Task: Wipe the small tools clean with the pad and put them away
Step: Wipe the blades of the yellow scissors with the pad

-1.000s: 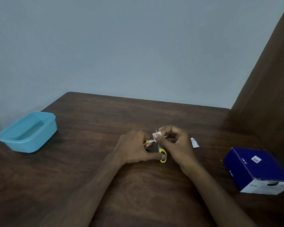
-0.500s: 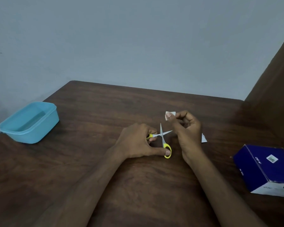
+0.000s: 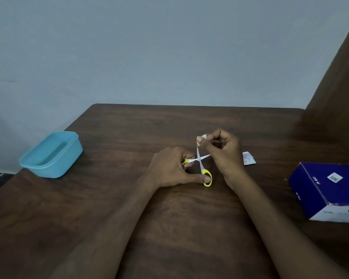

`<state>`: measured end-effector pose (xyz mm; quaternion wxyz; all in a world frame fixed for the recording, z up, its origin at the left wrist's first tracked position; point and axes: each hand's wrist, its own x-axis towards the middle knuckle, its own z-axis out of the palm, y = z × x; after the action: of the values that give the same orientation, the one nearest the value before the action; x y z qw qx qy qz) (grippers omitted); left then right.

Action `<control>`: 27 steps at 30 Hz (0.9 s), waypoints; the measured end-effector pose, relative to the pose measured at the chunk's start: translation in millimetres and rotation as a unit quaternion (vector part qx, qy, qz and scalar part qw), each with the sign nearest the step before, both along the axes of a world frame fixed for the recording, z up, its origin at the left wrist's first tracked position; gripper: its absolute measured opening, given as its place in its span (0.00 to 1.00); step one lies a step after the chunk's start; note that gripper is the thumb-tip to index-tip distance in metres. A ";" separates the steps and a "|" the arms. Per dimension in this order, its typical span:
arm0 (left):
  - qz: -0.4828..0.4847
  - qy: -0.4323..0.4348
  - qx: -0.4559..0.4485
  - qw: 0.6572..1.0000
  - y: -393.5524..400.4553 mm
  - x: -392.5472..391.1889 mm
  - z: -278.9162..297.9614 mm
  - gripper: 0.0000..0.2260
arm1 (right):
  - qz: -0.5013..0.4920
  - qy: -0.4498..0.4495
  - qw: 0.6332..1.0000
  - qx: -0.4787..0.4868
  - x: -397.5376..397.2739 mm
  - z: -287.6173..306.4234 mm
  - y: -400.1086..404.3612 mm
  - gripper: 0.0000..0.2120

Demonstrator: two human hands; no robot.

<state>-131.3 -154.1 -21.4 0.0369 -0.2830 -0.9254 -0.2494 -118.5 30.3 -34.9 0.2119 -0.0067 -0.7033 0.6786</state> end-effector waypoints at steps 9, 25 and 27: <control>0.036 -0.010 0.005 0.999 -0.5 2.9 1.3 0.37 | 0.078 0.011 0.992 0.101 16.5 1.7 4.5 0.15; 0.055 -0.001 -0.004 0.998 2.3 3.0 2.1 0.39 | 0.057 0.014 0.996 0.070 9.9 1.9 4.7 0.14; 0.047 0.002 -0.004 0.999 1.2 4.7 2.7 0.38 | 0.048 0.001 0.992 0.121 11.5 -2.6 5.0 0.14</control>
<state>-126.6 -152.9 -18.6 0.0489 -0.2398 -0.9387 -0.2428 -107.0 35.2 -37.4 0.1790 0.0535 -0.7793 0.5981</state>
